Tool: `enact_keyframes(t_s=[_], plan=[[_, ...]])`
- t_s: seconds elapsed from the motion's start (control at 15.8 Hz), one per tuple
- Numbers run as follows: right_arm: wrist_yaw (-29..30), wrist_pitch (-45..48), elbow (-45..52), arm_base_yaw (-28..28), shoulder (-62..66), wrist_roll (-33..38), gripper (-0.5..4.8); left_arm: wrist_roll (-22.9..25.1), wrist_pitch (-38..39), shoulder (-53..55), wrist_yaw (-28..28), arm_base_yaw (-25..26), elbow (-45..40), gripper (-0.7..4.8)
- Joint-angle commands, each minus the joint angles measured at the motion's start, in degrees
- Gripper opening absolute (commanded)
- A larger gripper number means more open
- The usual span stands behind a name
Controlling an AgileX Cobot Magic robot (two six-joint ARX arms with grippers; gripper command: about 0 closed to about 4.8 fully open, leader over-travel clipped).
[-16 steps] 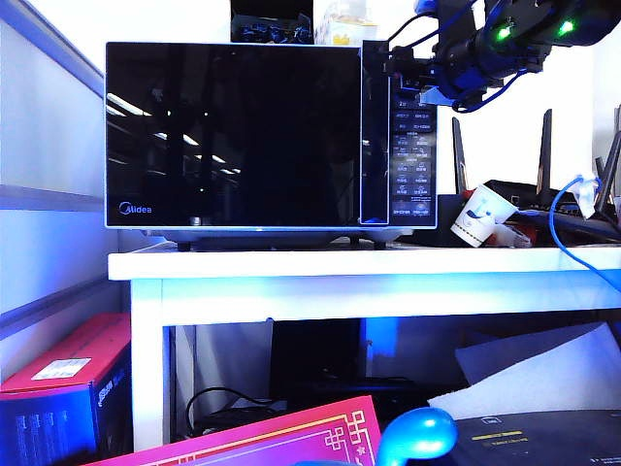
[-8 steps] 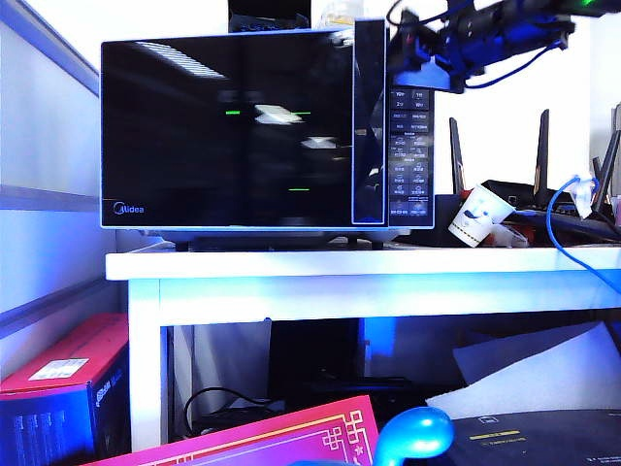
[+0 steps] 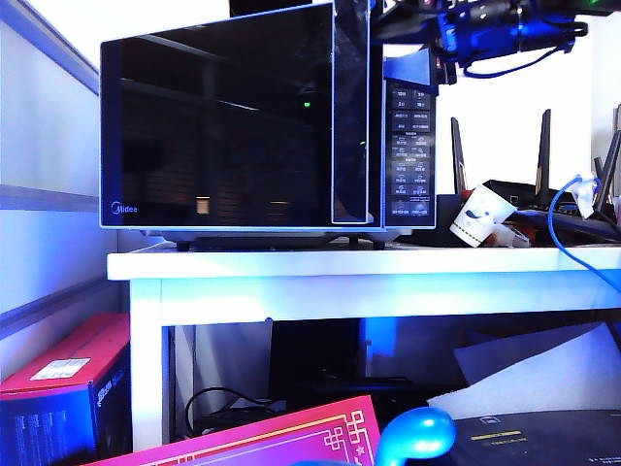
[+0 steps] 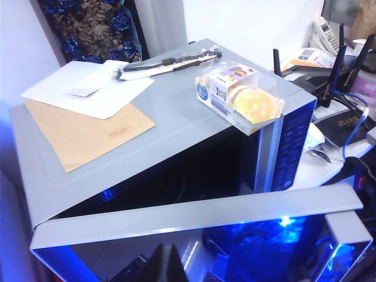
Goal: Open the microwave door, place the box of snacks from the top of the microwave inside, then close the microwave door.
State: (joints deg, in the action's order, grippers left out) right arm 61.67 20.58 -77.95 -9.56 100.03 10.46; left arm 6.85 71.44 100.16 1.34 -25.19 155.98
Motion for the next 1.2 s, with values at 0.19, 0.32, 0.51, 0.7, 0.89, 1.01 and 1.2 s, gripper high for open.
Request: enact_keyframes(t_s=[0.19,0.32,0.51,0.7,0.89,1.01,1.2], plan=[[8.00,1.97,-0.57,-0.07,-2.23,6.12,3.53,0.02,-0.37,-0.22,0.00,-0.07,0.20,-0.06],[11.04,2.43,-0.57,-0.07,-2.23,7.96,3.53,0.02,-0.35,-0.22,0.00,-0.07,0.20,-0.06],[14.45,2.38,-0.57,-0.11,-2.23,9.64,3.52,0.00,-0.31,-0.22,0.00,-0.07,0.20,-0.06],[17.09,2.89,-0.59,-0.13,-2.23,12.13,3.35,0.00,-0.35,-0.22,0.00,-0.07,0.20,-0.06],[19.96,5.40,-0.61,-0.20,-2.23,15.72,3.35,0.00,-0.35,-0.22,0.02,-0.07,0.20,-0.06],[21.11,6.97,-0.61,-0.46,-2.23,17.79,3.35,0.00,-0.37,-0.22,0.02,-0.07,0.20,-0.06],[21.42,8.44,-0.61,-2.05,-2.23,19.61,3.35,-0.02,-0.39,-0.22,0.04,-0.07,0.20,-0.06]])
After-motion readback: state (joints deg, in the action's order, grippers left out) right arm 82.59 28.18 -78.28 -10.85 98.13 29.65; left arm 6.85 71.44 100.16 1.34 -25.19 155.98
